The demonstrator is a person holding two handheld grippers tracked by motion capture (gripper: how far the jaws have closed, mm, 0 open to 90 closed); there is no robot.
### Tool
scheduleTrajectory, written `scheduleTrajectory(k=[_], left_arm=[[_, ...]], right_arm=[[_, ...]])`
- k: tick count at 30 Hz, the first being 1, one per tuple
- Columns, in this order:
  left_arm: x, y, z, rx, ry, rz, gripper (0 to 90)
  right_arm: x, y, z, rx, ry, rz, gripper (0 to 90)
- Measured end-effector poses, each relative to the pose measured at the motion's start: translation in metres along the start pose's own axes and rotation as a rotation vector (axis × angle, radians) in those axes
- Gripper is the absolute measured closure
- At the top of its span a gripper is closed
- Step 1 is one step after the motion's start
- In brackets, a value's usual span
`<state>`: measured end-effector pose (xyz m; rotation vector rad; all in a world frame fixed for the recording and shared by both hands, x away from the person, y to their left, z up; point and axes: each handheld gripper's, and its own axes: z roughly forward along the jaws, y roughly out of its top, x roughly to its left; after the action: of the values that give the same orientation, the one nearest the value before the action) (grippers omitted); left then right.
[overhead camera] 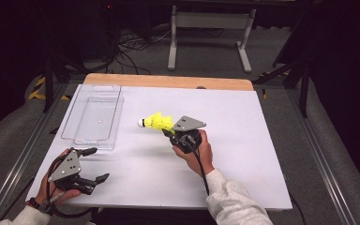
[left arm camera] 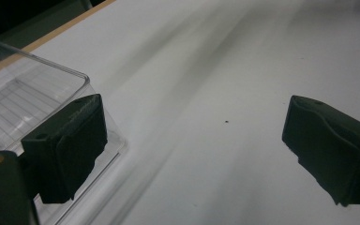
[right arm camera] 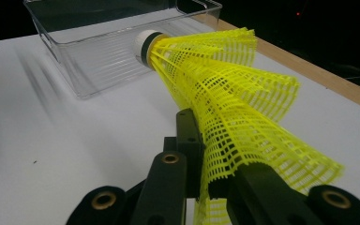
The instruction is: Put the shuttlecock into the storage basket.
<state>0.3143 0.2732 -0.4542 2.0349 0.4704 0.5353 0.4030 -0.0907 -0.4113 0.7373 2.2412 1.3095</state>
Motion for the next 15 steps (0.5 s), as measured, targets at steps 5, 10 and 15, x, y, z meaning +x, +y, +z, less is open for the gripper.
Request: scheduleTrajectory(k=[5,10,15], left_arm=[[0.000,0.000,0.000,-0.002,0.005,-0.001,7.4],[0.002,0.000,-0.001,-0.012,0.007,-0.010,6.9],[0.002,0.001,-0.002,-0.018,0.008,-0.002,6.2]], right_arm=[[-0.001,0.003,0.002,-0.004,0.003,0.001,87.5],[-0.002,0.009,0.007,-0.010,0.019,-0.001,87.5],[-0.002,0.015,0.011,-0.012,0.031,-0.009,87.5]])
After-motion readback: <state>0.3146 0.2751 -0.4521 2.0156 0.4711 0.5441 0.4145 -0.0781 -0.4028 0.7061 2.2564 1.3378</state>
